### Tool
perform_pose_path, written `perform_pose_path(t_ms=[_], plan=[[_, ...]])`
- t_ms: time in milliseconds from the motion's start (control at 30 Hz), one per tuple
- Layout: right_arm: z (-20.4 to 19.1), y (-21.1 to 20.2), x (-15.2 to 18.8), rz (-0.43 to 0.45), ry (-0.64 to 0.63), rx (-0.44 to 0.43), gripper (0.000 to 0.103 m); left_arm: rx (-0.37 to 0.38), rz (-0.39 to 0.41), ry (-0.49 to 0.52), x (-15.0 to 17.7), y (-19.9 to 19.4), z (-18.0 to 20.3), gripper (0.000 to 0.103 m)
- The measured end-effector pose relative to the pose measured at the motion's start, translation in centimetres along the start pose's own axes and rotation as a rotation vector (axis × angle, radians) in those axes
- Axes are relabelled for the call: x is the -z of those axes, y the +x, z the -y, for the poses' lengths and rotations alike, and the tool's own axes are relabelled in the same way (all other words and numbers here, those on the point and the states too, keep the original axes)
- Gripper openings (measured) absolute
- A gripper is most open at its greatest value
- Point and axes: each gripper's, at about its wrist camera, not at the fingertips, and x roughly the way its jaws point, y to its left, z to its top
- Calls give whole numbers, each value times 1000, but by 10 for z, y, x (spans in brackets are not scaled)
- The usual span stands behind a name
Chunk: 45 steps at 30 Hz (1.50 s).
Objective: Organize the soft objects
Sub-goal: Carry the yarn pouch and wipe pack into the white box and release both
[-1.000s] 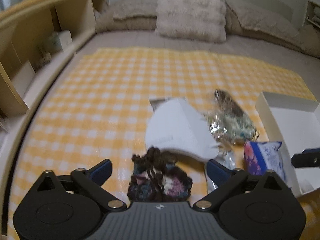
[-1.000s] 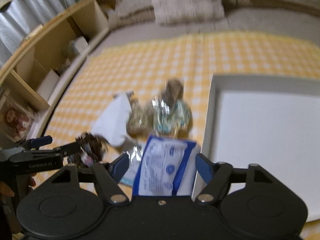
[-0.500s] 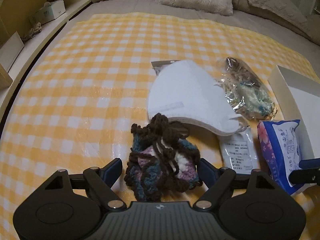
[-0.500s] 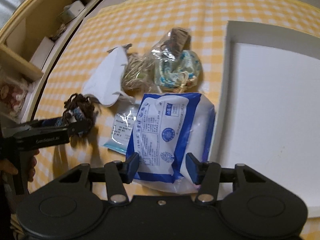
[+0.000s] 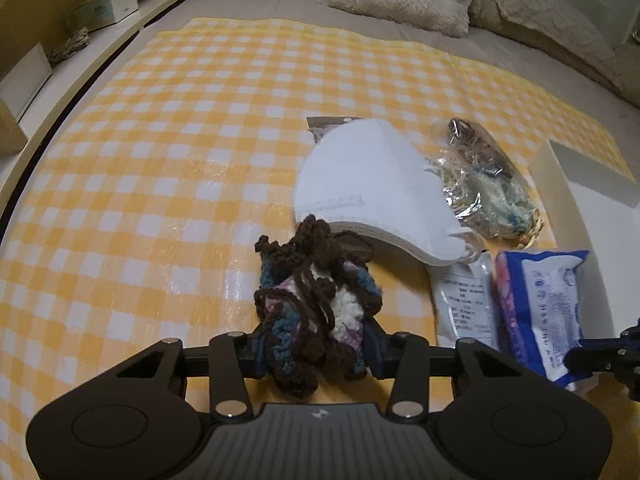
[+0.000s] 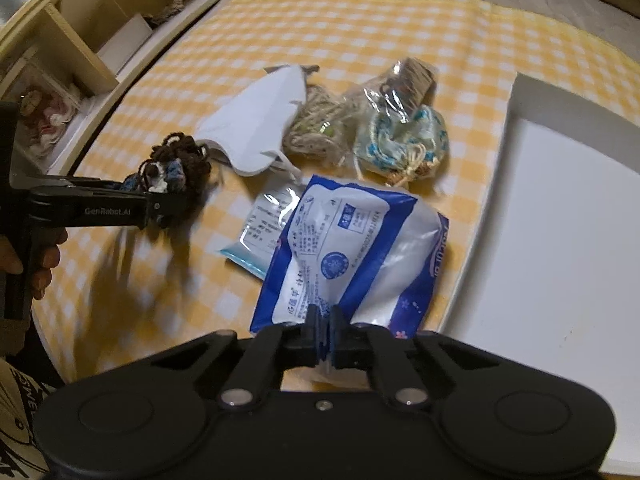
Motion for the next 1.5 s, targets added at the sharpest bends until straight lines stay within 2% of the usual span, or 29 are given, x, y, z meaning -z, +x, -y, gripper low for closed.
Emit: perform_pose_path(t_ms=[267,400,533,800,1133,1500], plan=[[-2,-31,-2,123,-8,-18,2,12,82,-66,5,-34,-4,45],[-3,-53,-1,201,-13,-18,1,43,144,-98,1,-55,2,45],[0,-75,1,272,-7,-19,1,82,213,-90,-6,-74,17,45],[21,-115,10,393,16,7,1,192,280,-47,-18,-101,66,45],[66,-152,32,479,29,82,1,283,299,66,-27,-101,127,45],[130,-179,69,477,97,177,1,346,238,189,-20,-80,186,45]])
